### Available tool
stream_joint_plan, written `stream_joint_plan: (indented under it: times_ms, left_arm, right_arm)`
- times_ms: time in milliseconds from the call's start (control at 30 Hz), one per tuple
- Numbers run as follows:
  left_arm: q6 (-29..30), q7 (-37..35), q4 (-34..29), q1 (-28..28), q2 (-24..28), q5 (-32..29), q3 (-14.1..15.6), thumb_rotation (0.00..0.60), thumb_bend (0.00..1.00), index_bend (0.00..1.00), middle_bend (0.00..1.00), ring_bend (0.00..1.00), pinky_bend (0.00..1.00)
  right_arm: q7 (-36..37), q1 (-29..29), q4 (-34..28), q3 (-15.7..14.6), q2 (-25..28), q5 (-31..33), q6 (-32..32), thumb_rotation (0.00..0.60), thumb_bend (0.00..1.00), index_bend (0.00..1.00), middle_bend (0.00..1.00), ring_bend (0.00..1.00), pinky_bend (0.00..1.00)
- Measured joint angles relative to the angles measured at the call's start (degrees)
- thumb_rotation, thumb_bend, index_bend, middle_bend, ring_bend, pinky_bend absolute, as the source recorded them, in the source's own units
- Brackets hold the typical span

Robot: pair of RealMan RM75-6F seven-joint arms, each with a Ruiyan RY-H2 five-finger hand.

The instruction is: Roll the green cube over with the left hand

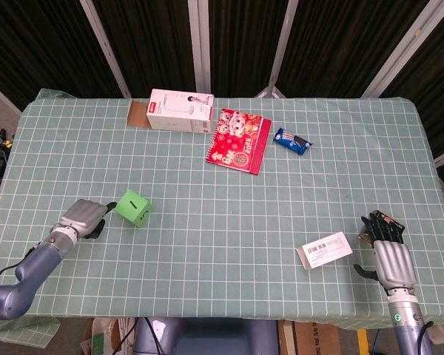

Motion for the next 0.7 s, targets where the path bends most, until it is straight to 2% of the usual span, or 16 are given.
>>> stream_joint_plan:
  times_ms: [700]
  left_arm:
    - [-0.2,0.2,-4.1,-0.2,-0.1,3.0,-0.1,0.600,0.91,0.17,0.82,0.75,0.83]
  right_arm:
    - [0.2,0.0,-0.1,0.0,0.2,0.4,0.0,0.600,0.18,0.08,0.01,0.00,0.02]
